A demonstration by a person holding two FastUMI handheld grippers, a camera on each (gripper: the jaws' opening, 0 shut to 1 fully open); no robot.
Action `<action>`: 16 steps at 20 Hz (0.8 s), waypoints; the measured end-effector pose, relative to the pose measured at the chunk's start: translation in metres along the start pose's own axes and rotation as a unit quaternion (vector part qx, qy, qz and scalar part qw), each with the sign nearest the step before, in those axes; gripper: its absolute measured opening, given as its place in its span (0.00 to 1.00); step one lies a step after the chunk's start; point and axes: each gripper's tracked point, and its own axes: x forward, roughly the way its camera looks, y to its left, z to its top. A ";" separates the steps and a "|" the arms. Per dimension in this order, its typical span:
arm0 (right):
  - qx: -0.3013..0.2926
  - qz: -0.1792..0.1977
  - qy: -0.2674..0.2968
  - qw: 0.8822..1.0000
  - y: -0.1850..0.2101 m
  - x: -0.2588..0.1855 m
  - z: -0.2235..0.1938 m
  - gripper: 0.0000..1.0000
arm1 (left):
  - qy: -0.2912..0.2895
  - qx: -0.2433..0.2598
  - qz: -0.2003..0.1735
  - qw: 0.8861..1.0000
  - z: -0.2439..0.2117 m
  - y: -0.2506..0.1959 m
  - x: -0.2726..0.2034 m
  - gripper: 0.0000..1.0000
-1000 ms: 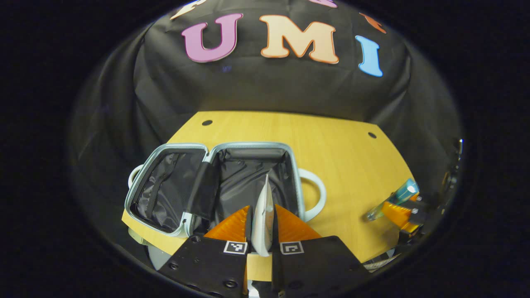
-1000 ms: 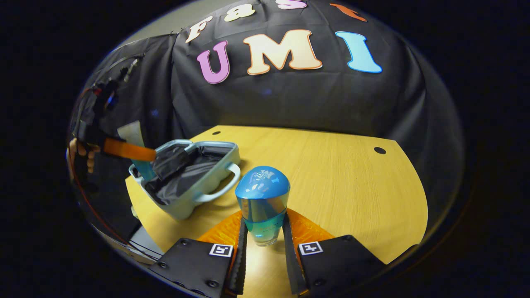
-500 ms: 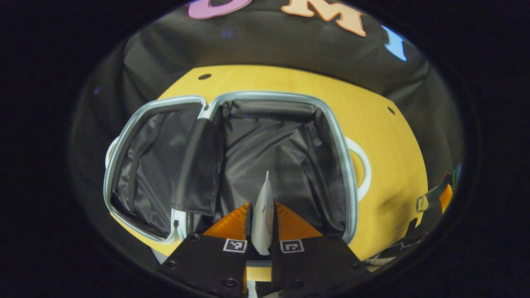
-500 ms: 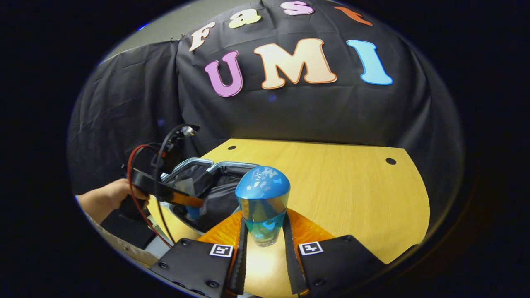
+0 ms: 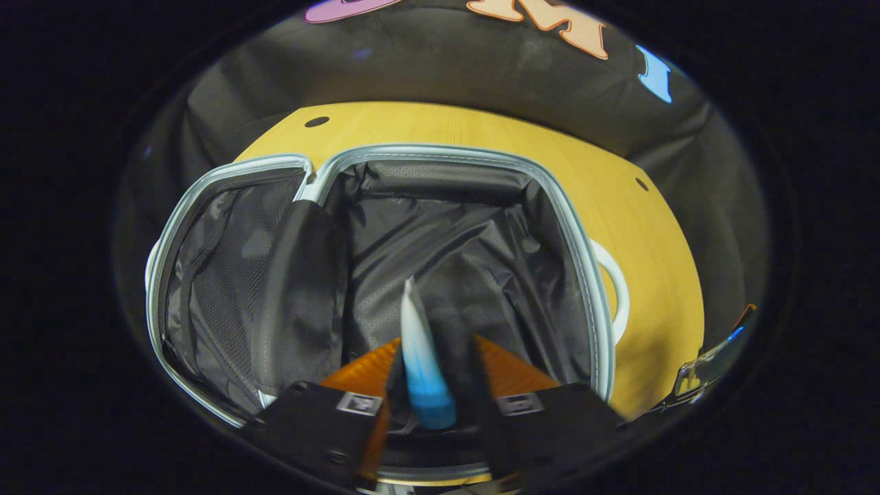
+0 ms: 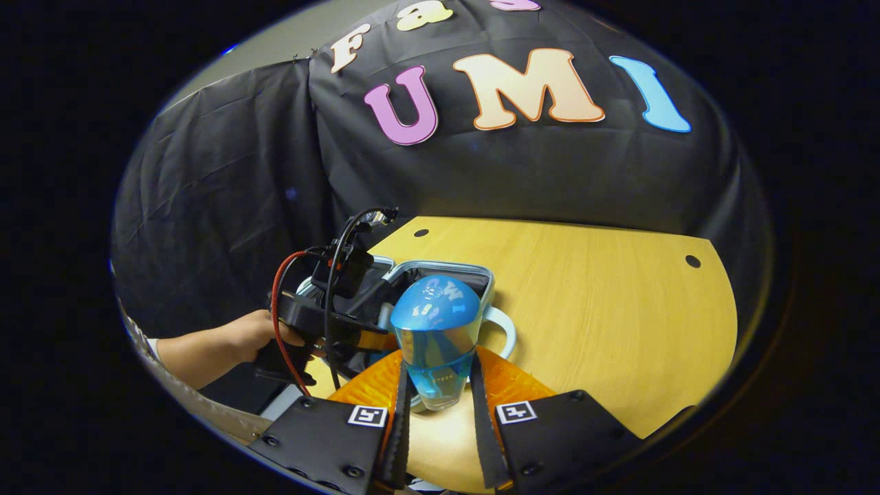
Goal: First open the suitcase, pack the skin care products into it, and then close the suitcase.
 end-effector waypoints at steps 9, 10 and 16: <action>0.021 0.016 0.055 0.998 0.038 0.076 -0.015 0.41 | -0.135 0.015 -0.041 0.990 0.073 0.015 -0.060 0.95; 0.019 0.015 0.065 0.998 0.042 0.085 -0.022 0.43 | -0.158 0.014 -0.041 0.986 0.085 0.023 -0.071 0.95; 0.040 -0.006 0.136 0.990 0.058 0.128 -0.078 0.43 | -0.198 -0.014 -0.004 0.980 0.104 0.105 -0.106 0.95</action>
